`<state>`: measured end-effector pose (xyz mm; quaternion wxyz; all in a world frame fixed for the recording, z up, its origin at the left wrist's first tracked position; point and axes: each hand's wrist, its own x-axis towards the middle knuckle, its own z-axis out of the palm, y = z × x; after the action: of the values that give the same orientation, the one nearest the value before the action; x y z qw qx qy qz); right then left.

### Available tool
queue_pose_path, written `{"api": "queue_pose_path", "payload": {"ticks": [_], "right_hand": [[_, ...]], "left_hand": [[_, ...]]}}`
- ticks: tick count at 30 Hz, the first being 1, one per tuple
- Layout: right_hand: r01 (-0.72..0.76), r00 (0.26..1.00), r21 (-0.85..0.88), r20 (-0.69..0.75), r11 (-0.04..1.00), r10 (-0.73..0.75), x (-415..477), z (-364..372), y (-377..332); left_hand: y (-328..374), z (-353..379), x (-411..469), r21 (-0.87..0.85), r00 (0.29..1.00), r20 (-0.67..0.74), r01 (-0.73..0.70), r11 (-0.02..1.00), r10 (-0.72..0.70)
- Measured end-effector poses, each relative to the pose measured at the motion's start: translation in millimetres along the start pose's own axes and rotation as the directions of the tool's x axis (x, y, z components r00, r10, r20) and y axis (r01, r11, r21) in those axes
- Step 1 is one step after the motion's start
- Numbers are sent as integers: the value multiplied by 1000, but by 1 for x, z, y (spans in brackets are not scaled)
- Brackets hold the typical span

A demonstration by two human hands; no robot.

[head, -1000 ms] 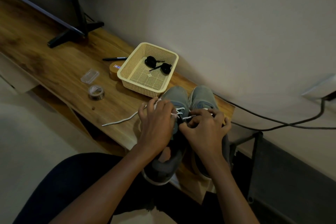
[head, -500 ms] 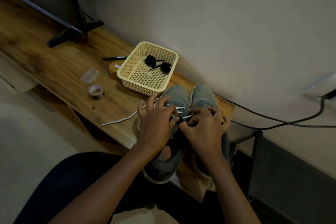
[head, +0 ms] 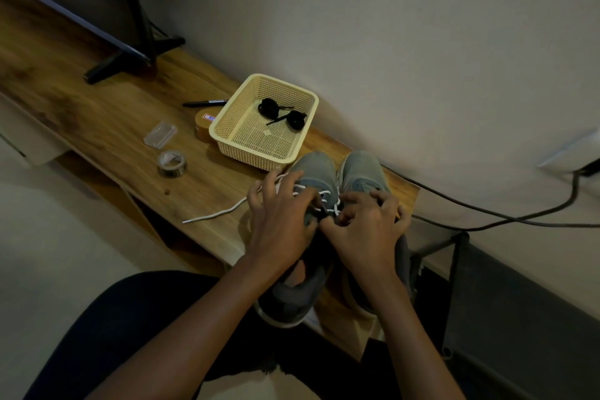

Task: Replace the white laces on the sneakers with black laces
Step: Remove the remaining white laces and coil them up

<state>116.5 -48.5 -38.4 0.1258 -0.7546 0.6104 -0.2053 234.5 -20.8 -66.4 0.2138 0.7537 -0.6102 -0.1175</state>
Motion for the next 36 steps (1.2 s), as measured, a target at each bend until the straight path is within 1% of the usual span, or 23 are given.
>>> {"api": "queue_pose_path", "payload": {"ticks": [2,4,6,8,10,12,14,17,19,20,24,26,28,30,32,33,35,36], "right_hand": [[1,1000,2,-10,1000,-1,0,0,0],[-7,1000,2,-21,1000,7,-1,0,0],[-11,999,7,-37,1000,11,-2,0,1],[-15,999,14,-42,1000,16,-2,-1,0],[-16,999,15,-37,1000,16,-2,-1,1],[-14,1000,7,-25,1000,14,-1,-1,1],[-11,1000,1,-12,1000,11,0,-1,1],[-9,1000,7,7,1000,9,0,-1,1],[-3,1000,1,12,1000,3,1,-1,2],[-3,1000,3,15,1000,3,1,-1,2],[-2,1000,4,4,1000,2,0,0,1],[-22,1000,13,6,1000,22,0,0,1],[-24,1000,4,17,1000,24,0,-1,1],[-26,999,2,22,1000,26,0,-1,1],[-28,999,7,22,1000,28,0,-1,1],[-30,999,9,25,1000,30,0,-2,1],[-29,999,12,37,999,29,0,-3,1],[-26,999,9,47,1000,26,1,-3,1]], "left_hand": [[-1,1,-1,8,1000,-13,18,1000,-18],[1,3,-2,-32,999,-50,20,999,-22],[4,2,-3,-165,994,-88,44,985,-59],[7,-1,-3,-317,981,-95,130,939,-168],[6,-1,0,-365,966,-135,158,917,-220],[5,-4,0,-364,966,-145,149,919,-214],[5,-5,-1,-330,982,-93,123,936,-162],[3,-4,-2,-146,997,-58,43,988,-52],[2,-2,-2,-59,998,-45,34,998,-36],[1,-1,-2,-48,998,-49,37,998,-40],[2,1,-1,-92,996,-65,58,994,-65],[5,1,-2,-189,989,-76,111,976,-127],[9,-1,-4,-320,975,-81,173,932,-208],[10,-2,-4,-368,969,-102,173,914,-224],[8,-2,-3,-350,977,-115,128,928,-178],[7,-2,-3,-314,986,-103,94,945,-133],[5,-1,-2,-177,998,-33,38,983,-45],[4,0,-2,-110,1000,1,29,993,-29]]}}
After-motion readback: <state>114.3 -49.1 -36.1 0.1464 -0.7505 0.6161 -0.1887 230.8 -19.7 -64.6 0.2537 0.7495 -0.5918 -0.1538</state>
